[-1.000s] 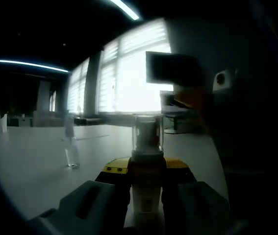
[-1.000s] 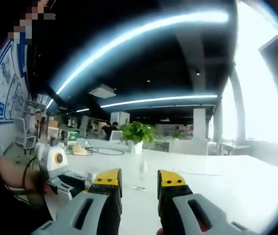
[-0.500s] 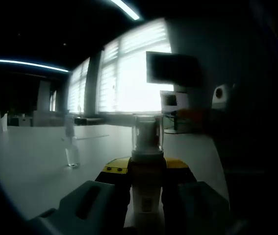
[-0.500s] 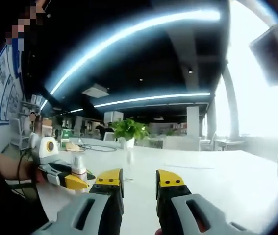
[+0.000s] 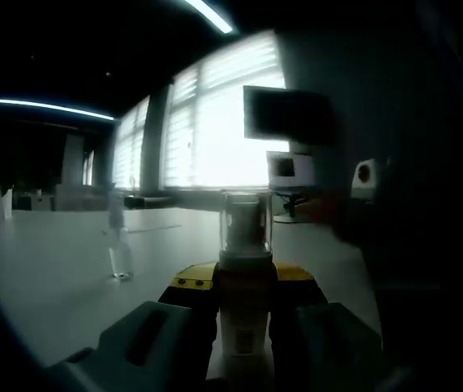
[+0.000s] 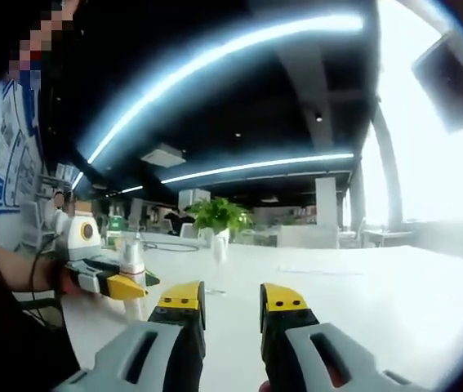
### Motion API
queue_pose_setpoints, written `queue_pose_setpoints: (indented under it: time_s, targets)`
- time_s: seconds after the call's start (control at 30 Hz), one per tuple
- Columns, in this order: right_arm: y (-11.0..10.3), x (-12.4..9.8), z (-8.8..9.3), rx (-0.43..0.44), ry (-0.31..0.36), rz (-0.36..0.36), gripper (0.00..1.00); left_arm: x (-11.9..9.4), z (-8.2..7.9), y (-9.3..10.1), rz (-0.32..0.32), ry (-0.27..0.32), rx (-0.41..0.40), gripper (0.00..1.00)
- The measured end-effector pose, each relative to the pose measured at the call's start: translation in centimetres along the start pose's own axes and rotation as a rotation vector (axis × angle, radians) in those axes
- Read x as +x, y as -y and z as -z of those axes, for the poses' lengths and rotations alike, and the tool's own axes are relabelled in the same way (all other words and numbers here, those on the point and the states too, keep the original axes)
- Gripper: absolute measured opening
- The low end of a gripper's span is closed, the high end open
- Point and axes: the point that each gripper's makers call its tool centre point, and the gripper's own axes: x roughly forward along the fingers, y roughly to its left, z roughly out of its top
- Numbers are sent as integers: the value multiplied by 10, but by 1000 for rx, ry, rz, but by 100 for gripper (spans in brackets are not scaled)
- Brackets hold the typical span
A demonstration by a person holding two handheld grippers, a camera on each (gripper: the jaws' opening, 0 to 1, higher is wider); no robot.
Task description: Clamp pump bottle remove cover press pump head put on cover
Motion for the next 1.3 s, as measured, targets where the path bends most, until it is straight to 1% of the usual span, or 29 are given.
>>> queue_pose_setpoints:
  time_s: [0.1, 0.23, 0.37, 0.6, 0.77, 1.0, 1.3]
  targets:
    - [3, 0, 9, 3, -9, 9, 21, 0, 0, 0, 0, 0, 0, 14]
    - [1, -1, 13, 7, -11, 18, 21, 0, 0, 0, 0, 0, 0, 14]
    - [3, -1, 12, 9, -7, 20, 20, 0, 0, 1, 0, 0, 1, 14]
    - [-2, 1, 11, -10, -5, 12, 19, 0, 0, 0, 0, -1, 0, 14]
    - [-3, 1, 13, 8, -15, 9, 19, 0, 0, 0, 0, -1, -2, 14]
    - [-2, 1, 13, 8, -8, 13, 18, 0, 0, 0, -1, -1, -1, 14]
    - [-3, 1, 17, -6, -22, 8, 18, 0, 0, -1, -4, -3, -11, 14]
